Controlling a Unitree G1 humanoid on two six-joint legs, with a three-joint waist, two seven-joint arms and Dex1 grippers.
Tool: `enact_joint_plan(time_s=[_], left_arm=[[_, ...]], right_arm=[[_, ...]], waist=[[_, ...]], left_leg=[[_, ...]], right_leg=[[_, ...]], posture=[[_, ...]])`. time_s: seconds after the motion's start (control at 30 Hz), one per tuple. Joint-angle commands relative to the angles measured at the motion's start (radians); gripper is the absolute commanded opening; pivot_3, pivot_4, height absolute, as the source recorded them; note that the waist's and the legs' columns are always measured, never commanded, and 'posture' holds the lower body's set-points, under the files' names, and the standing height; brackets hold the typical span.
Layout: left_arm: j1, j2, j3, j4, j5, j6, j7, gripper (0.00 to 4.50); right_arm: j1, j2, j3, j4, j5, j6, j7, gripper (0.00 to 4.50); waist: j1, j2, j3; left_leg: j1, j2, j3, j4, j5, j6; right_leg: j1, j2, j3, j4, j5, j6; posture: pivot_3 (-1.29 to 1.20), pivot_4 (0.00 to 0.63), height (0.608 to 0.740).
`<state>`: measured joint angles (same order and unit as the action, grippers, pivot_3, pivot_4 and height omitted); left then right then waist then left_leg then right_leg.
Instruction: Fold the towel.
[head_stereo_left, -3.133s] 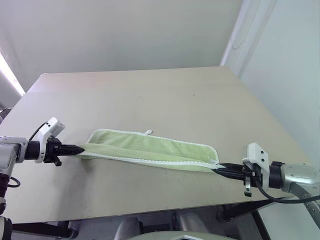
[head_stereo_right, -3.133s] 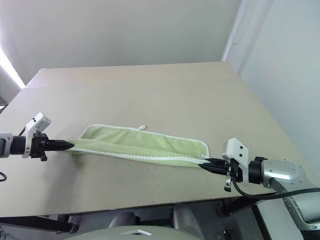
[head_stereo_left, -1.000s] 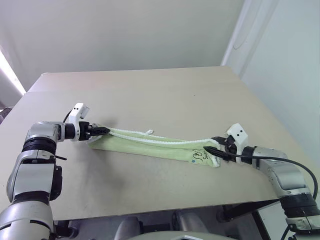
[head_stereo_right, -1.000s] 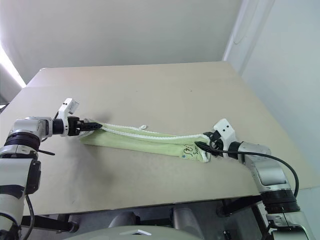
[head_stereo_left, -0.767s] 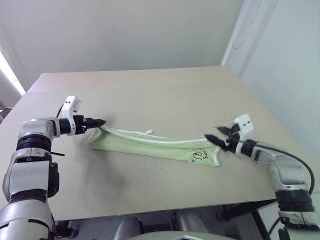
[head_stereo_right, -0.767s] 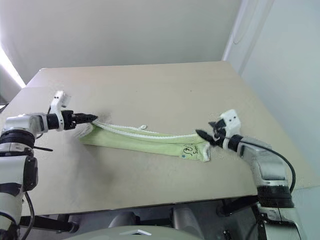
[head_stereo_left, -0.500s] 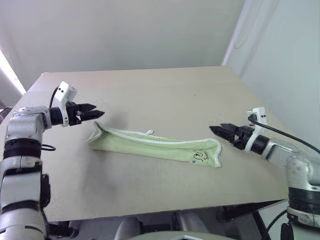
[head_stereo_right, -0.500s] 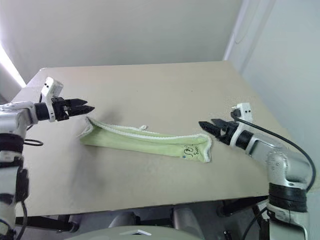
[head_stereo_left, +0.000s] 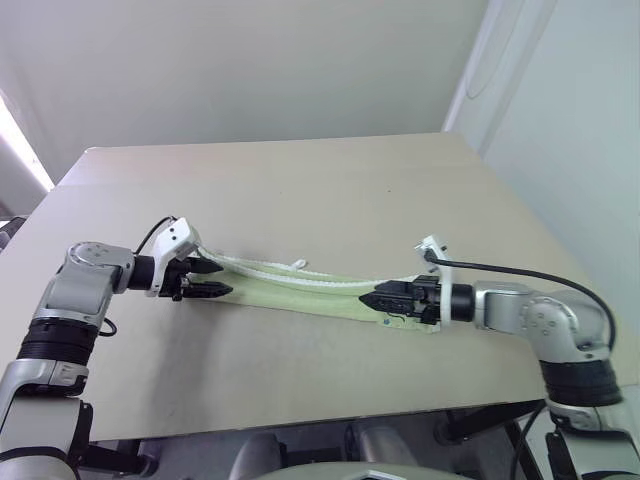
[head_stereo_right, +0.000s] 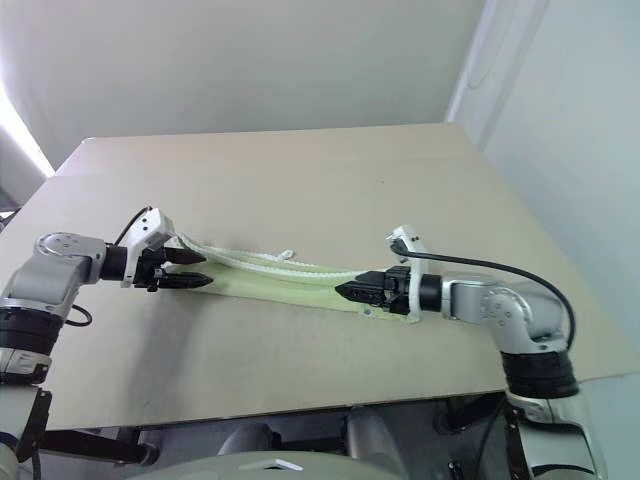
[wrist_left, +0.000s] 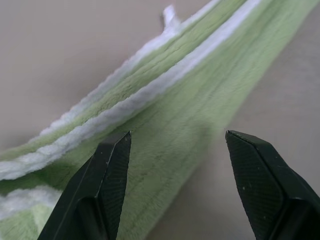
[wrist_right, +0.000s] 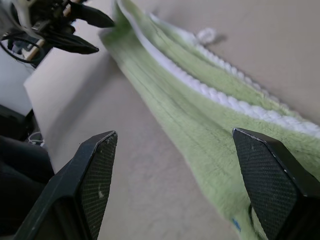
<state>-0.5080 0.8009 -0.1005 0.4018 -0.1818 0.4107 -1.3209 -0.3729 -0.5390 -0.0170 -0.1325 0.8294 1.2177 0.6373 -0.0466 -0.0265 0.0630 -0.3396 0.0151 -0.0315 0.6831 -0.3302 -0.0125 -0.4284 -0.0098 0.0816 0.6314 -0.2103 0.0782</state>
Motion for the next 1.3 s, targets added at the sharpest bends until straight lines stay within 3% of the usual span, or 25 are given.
enact_joint_plan(time_s=[0.03,0.23,0.4,0.73,0.8,0.9,1.1,1.3], left_arm=[[-0.028,-0.003,-0.007,0.019,0.023,-0.046,0.01,3.18],[-0.07,-0.031,-0.003,0.084,0.031,-0.075,0.034,3.18],[-0.09,-0.039,-0.005,0.118,0.038,-0.093,0.04,3.18],[-0.093,-0.046,0.014,0.175,0.048,-0.123,0.078,3.18],[-0.107,-0.048,0.022,0.203,0.05,-0.144,0.096,3.18],[-0.129,-0.066,0.054,0.255,0.043,-0.203,0.151,3.18],[-0.119,-0.043,0.095,0.188,-0.018,-0.197,0.082,3.18],[-0.037,-0.025,0.142,-0.056,-0.118,-0.153,0.02,3.18]], right_arm=[[-0.06,0.028,0.035,0.067,-0.054,-0.029,-0.009,3.83],[-0.114,0.081,0.091,0.164,-0.155,-0.119,-0.009,3.83],[-0.184,0.153,0.025,0.258,-0.219,-0.238,-0.07,3.83],[-0.134,0.119,-0.057,0.083,-0.214,-0.265,-0.083,3.83],[-0.099,0.108,-0.1,0.029,-0.153,-0.194,-0.081,3.83],[-0.05,0.112,-0.263,-0.04,0.036,0.01,-0.117,3.83],[-0.008,0.137,-0.552,-0.005,0.325,0.366,-0.24,3.83],[0.152,0.056,-0.598,0.017,0.609,0.397,-0.396,3.83]], waist=[[0.0,0.0,0.0],[0.001,0.0,0.0],[-0.003,0.0,0.0],[-0.009,0.0,0.0],[-0.008,0.001,0.0],[-0.001,0.001,0.0],[0.001,0.001,0.0],[0.001,0.001,0.001]], left_leg=[[-0.001,0.0,0.0,0.0,0.0,0.0],[-0.001,0.0,0.0,0.0,0.0,0.0],[0.001,0.0,0.0,0.0,0.0,0.0],[0.0,0.0,-0.001,-0.001,0.0,0.0],[0.0,0.0,-0.001,0.0,0.0,0.0],[0.0,0.0,-0.001,0.0,0.0,0.0],[0.0,0.0,-0.001,0.0,0.0,0.0],[0.0,0.0,0.0,-0.001,0.0,0.0]], right_leg=[[0.0,0.0,0.0,0.0,0.0,0.001],[0.0,0.0,0.0,-0.001,-0.001,0.002],[0.001,0.0,0.0,0.0,0.0,0.0],[0.0,0.0,0.0,0.0,0.001,0.004],[0.0,0.0,0.0,0.0,0.001,0.003],[0.0,0.0,0.0,0.0,0.0,0.002],[0.0,0.0,0.0,0.0,0.0,0.001],[0.0,-0.001,0.0,-0.001,-0.001,0.001]], posture=[[0.0,0.0,0.712],[0.0,0.0,0.712],[0.0,0.0,0.712],[0.0,0.0,0.712],[0.0,0.0,0.712],[0.0,0.0,0.712],[0.0,0.0,0.712],[0.0,0.0,0.712]])
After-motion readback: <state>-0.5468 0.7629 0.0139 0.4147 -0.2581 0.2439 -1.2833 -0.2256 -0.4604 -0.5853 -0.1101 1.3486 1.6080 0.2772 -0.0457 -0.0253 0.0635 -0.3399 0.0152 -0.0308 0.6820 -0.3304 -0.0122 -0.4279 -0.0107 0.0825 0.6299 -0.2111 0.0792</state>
